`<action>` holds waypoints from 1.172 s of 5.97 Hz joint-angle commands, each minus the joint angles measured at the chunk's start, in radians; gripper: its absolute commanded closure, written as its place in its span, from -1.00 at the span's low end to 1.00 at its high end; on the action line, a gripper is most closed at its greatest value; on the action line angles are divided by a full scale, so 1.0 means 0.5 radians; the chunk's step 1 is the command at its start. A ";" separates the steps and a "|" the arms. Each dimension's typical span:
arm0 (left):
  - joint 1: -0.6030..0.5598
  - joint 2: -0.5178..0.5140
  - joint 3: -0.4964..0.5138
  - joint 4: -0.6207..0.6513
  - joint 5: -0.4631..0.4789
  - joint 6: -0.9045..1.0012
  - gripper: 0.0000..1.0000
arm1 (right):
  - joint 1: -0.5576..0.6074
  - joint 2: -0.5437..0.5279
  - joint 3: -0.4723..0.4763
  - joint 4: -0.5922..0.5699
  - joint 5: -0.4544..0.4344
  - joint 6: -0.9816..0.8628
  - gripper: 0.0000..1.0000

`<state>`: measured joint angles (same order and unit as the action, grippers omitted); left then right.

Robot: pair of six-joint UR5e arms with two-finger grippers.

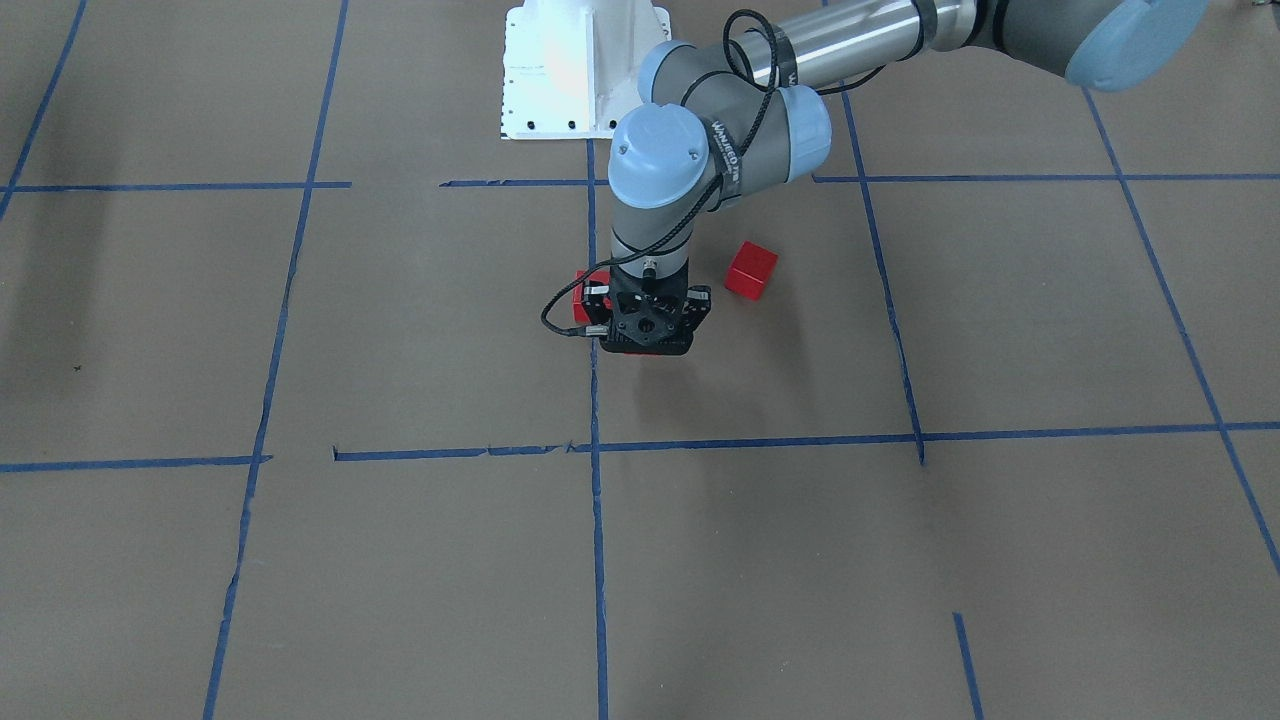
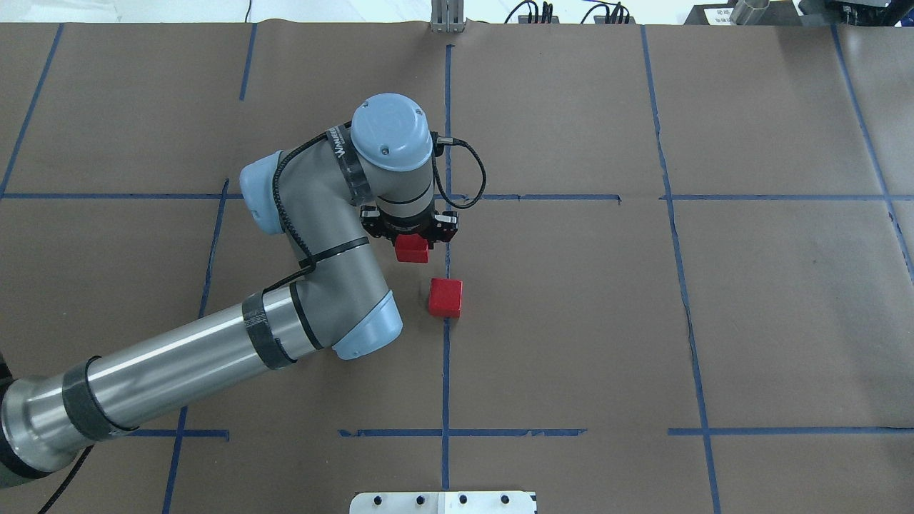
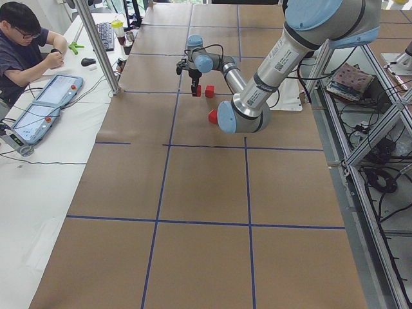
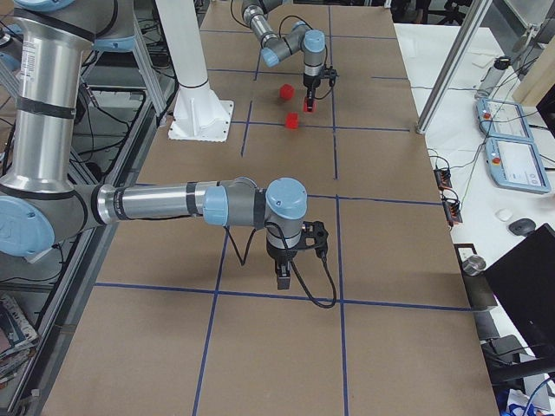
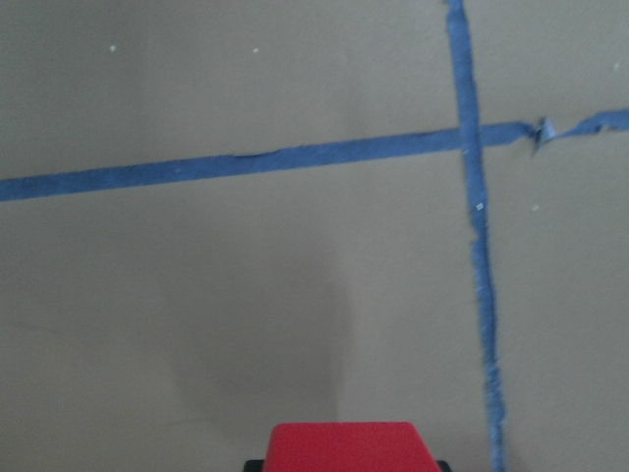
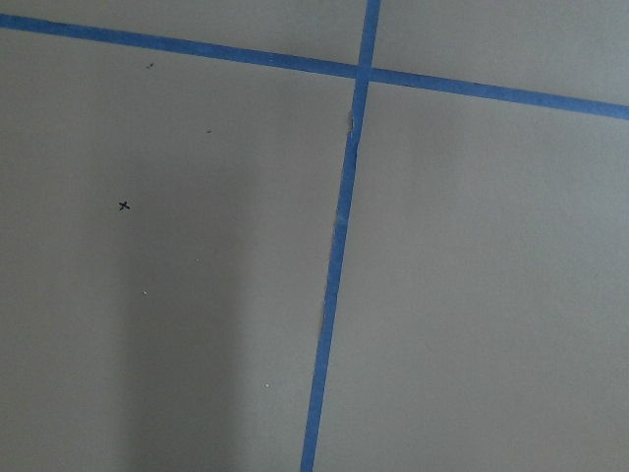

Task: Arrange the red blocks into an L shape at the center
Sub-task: 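Carry the cube with the left gripper beside the center cube, then set the cube down against the center cube, nearer the robot, and hold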

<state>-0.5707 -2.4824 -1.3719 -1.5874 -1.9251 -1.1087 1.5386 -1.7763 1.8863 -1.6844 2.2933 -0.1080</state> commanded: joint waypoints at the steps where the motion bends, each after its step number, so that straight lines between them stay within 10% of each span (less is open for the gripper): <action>1: 0.079 -0.091 0.111 -0.052 0.015 -0.147 0.85 | 0.003 -0.003 0.004 0.000 0.000 -0.002 -1.00; 7: 0.166 -0.082 0.115 -0.071 0.132 -0.188 0.85 | 0.000 -0.003 0.004 -0.003 0.006 -0.002 -1.00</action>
<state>-0.4909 -2.5248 -1.3147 -1.6226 -1.8594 -1.2027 1.5387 -1.7779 1.8883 -1.6858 2.2952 -0.1089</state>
